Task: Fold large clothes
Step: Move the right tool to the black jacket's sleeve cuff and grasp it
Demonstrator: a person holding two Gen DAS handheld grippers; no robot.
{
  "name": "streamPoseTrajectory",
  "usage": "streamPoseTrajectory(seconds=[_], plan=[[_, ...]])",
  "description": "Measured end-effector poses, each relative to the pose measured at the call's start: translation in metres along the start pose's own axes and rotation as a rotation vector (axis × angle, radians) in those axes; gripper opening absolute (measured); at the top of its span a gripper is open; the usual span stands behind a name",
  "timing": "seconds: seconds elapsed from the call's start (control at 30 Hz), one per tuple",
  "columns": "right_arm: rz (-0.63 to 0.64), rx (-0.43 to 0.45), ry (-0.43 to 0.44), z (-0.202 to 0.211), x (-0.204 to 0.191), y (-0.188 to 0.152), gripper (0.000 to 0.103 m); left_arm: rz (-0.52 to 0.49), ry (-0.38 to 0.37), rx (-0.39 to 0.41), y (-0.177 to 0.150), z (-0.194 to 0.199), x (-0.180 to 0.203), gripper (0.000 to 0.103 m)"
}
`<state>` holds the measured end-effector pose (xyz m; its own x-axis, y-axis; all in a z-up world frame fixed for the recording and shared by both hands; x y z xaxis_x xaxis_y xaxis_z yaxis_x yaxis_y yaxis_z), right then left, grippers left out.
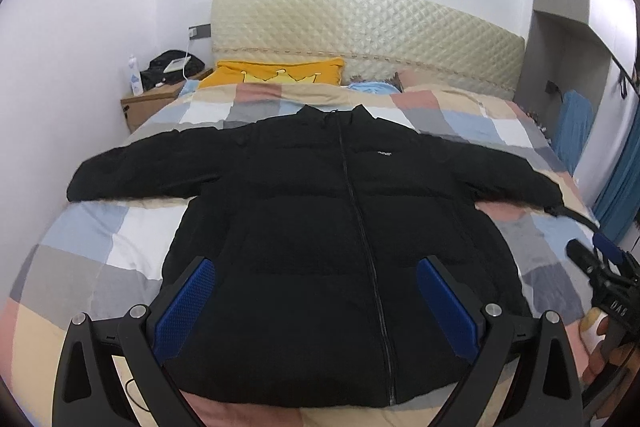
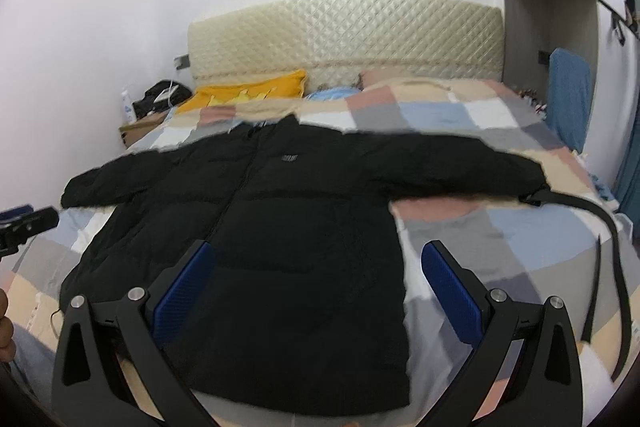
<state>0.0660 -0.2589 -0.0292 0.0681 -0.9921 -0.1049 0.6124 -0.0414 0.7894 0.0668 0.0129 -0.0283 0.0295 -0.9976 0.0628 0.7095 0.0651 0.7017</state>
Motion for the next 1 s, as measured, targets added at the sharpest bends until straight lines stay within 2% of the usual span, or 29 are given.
streamPoseTrajectory(seconds=[0.1,0.23,0.33,0.47,0.5,0.6,0.8,0.9,1.0], plan=[[-0.01,0.043,-0.016,0.003,0.008,0.017,0.103,0.006,-0.004,-0.001,0.01,-0.007,-0.008,0.102],[-0.048,0.061,0.0,-0.003,0.024,0.037,0.103,-0.063,0.023,0.033,0.028,-0.014,-0.009,0.102],[-0.12,0.072,0.012,-0.012,0.045,0.054,0.103,-0.064,-0.01,0.045,0.041,-0.024,-0.011,0.102],[-0.201,0.104,-0.026,-0.032,0.081,0.083,0.103,-0.035,-0.039,0.055,0.053,-0.043,-0.014,0.102],[-0.211,0.11,-0.043,-0.035,0.087,0.087,0.103,-0.03,-0.037,0.056,0.053,-0.046,-0.014,0.102],[-0.209,0.146,-0.164,-0.054,0.117,0.103,0.103,-0.008,-0.045,0.054,0.052,-0.056,-0.016,0.102],[-0.185,0.237,-0.229,-0.094,0.16,0.117,0.103,0.0,-0.059,0.029,0.036,-0.069,-0.021,0.102],[-0.116,0.216,-0.257,-0.117,0.17,0.116,0.103,-0.008,-0.039,0.028,0.027,-0.077,-0.024,0.102],[-0.09,0.17,-0.285,-0.145,0.189,0.106,0.103,0.002,-0.056,-0.003,0.018,-0.088,-0.024,0.102]])
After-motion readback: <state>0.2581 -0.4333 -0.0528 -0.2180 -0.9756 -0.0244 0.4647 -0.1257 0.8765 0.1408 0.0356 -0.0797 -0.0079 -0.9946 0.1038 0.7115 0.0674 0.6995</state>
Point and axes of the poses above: each gripper's, at about its wrist camera, not at the fingertips, and z roughly against the way its jaws point, x to its right, y to its top, the point moved 5 cm from there along -z, roughly the way its jaws point, and after that the axes turned 4 degrees about -x, right-handed, at the moved point
